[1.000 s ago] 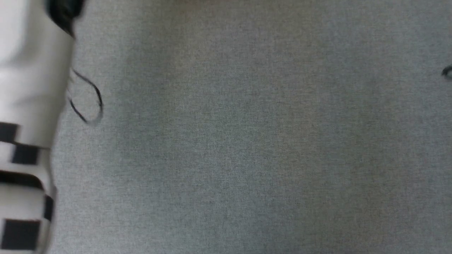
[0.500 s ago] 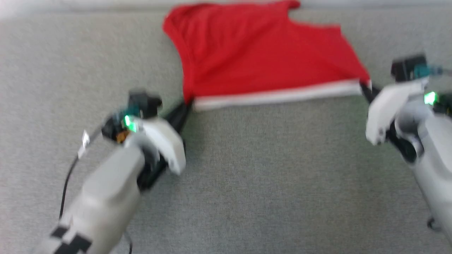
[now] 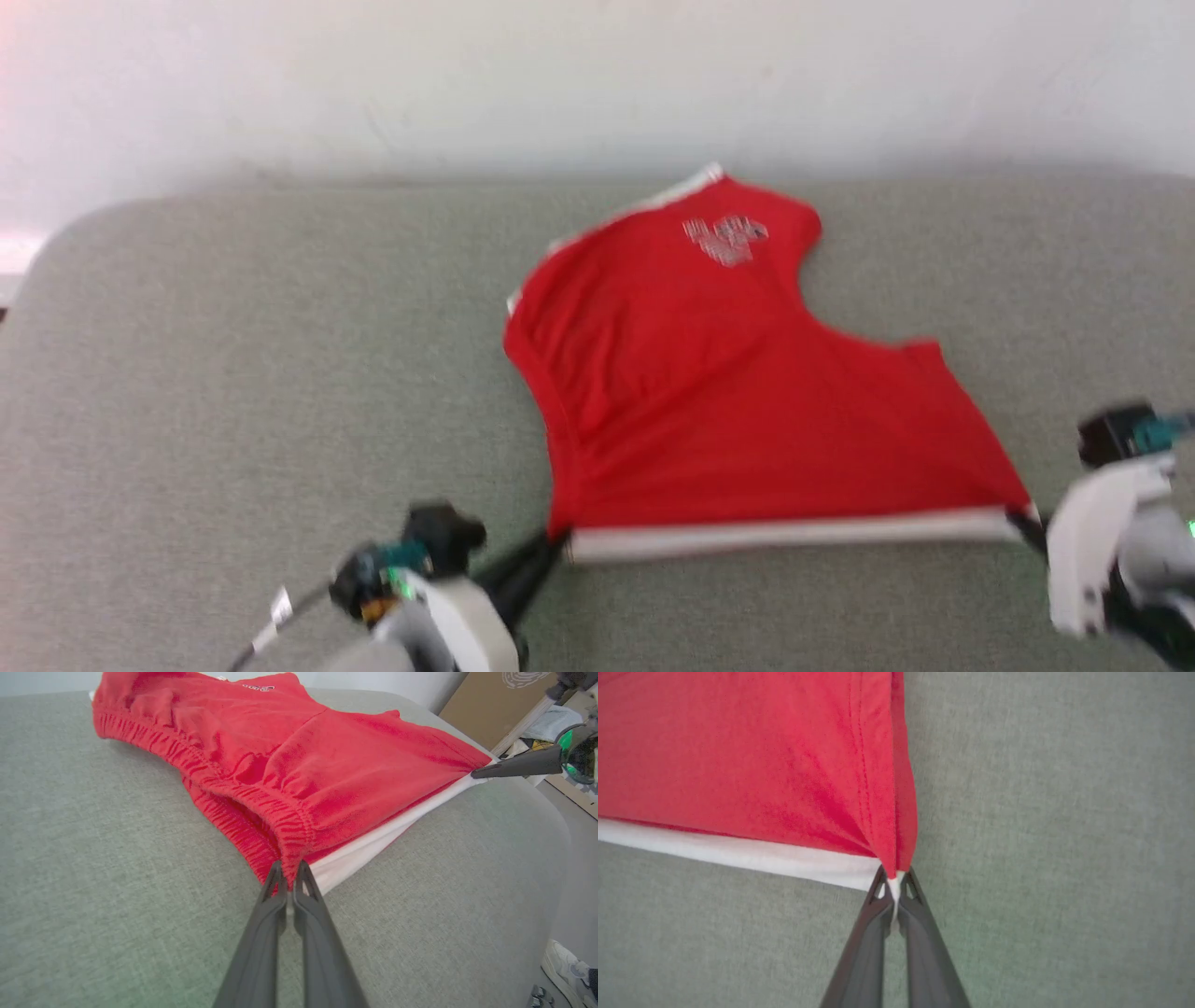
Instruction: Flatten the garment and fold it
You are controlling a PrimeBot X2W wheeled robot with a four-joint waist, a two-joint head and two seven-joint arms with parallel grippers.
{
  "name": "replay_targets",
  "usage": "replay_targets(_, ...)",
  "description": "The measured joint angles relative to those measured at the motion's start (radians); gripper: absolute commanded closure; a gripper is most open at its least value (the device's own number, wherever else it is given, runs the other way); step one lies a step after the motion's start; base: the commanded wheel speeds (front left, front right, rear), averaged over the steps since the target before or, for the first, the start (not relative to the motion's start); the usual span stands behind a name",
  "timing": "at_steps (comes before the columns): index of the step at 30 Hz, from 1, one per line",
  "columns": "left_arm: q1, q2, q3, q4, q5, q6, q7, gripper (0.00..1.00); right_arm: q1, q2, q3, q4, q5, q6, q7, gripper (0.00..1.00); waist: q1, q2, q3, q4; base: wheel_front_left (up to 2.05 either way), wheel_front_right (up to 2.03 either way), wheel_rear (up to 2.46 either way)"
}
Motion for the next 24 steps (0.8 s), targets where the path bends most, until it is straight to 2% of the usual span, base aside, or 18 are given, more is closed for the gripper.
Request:
replay_targets(8, 0.185, 0.073, -0.095, -0.230, 0.023, 0.071, 0.077, 1.00, 0.322, -0.064, -0.184, -0.255, 0.013, 0.000, 0.151, 1.00, 0.0001, 0.0000, -0.102, 0.024, 0.00, 0.00, 0.00)
replay_targets(14, 0.278, 0.121, -0.137, -0.363, 0.019, 0.112, 0.128, 1.00, 0.533, -0.064, -0.325, -0.454, 0.003, 0.000, 0.325, 1.00, 0.0001, 0.0000, -0.143, 0.047, 0.00, 0.00, 0.00)
replay_targets(20, 0.287, 0.132, -0.140, -0.411, 0.032, 0.132, 0.135, 1.00, 0.563, -0.001, -0.432, -0.598, -0.034, 0.000, 0.383, 1.00, 0.0003, 0.0000, -0.137, 0.069, 0.00, 0.00, 0.00)
replay_targets(24, 0.231, 0.130, -0.112, -0.442, 0.044, 0.138, 0.129, 1.00, 0.492, 0.100, -0.506, -0.631, 0.019, -0.001, 0.426, 1.00, 0.0003, 0.0000, -0.117, 0.087, 0.00, 0.00, 0.00)
